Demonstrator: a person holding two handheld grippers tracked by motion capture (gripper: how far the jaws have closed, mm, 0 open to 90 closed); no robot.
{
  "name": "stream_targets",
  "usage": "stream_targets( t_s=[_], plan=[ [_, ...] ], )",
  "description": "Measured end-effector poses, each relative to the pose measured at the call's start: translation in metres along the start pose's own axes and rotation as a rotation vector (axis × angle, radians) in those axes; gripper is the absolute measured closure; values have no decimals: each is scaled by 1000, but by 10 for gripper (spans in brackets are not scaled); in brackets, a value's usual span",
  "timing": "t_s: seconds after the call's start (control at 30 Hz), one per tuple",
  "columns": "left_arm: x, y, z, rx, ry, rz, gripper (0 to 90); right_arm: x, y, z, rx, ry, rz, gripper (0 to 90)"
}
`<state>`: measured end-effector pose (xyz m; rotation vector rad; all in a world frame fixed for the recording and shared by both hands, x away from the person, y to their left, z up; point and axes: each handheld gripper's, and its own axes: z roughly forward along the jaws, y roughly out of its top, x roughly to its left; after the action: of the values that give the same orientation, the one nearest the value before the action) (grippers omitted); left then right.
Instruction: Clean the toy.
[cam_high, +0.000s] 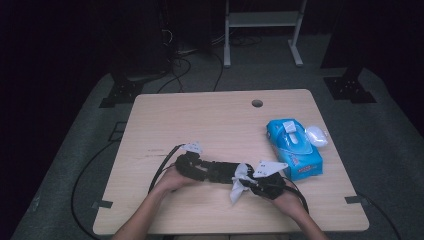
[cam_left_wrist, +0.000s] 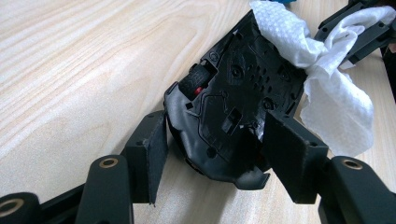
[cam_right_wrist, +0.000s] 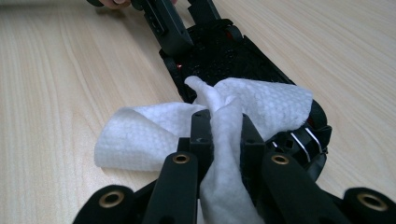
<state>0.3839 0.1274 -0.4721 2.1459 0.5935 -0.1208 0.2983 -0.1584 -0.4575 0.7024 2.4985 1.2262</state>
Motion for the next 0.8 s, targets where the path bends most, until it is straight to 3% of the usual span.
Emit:
stream_targets(
  t_s=[0.23,0.4,0.53,0.73,0.8],
  plan=[
    [6,1,3,-1,-33,-26,399,1,-1,0,-2,-11,-41,811],
    [7,7,14,32,-62,-41,306,0,-1,0,-5,-8,-45,815],
    [9,6,14,21,-82,-65,345,-1,-3,-1,-10,-5,-33,814],
    [5,6,12,21,-61,-34,354,3,-5,-1,-22,-19,-50,814],
    [0,8,10,-2,-31,-9,366,4,-8,-2,-41,-12,-51,815]
  ],
)
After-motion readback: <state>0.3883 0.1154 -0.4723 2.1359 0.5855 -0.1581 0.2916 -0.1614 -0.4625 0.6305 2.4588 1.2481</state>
